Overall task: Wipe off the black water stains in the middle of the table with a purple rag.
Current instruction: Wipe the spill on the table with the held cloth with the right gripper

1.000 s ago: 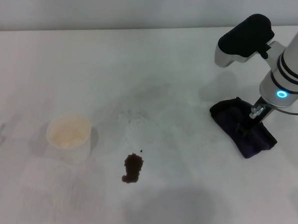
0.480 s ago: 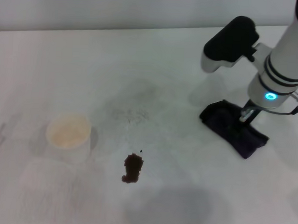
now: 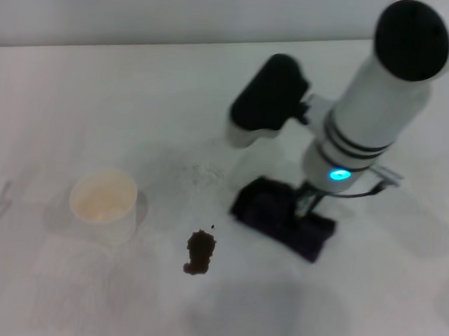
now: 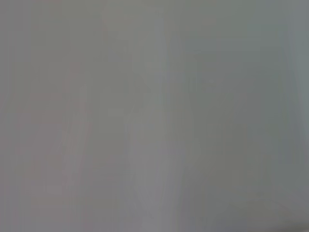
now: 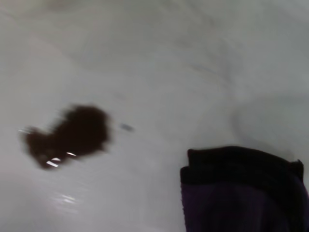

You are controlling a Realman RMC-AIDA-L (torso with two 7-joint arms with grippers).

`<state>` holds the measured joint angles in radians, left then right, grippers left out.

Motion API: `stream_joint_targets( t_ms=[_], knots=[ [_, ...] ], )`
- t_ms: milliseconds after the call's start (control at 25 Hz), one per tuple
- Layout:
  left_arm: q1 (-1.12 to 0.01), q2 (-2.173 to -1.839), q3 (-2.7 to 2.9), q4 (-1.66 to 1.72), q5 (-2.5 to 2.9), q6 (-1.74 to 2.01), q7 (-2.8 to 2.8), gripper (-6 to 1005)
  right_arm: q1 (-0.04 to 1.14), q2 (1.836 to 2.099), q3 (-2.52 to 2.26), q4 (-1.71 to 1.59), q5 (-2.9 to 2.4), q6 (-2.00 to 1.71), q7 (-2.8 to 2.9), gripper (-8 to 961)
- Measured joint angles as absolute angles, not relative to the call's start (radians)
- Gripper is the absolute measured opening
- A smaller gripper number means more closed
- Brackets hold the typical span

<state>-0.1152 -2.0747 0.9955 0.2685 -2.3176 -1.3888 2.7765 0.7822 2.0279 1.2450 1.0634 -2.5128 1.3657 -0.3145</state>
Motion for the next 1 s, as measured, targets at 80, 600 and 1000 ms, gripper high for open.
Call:
stream_joint_targets(
  t_ms=[80,600,1000],
  knots=[
    [-0.119,-2.074,0.996,0.272,-2.318,-1.389,2.777,879,0.802,2.028,1.196,1.073,-2.456,1.347,-0.313,98],
    [-0.152,-2.072,0.996,0.276,-2.318,-1.39,2.777,880,0.992,2.028,0.881,1.076,-2.142,1.221,-0.298,96],
    [-0.156,-2.072,0.996,0.274,-2.317,-1.39,2.776,880,1.033,2.028,0.876,1.01,-2.164,1.18,-0.296,95]
  ],
)
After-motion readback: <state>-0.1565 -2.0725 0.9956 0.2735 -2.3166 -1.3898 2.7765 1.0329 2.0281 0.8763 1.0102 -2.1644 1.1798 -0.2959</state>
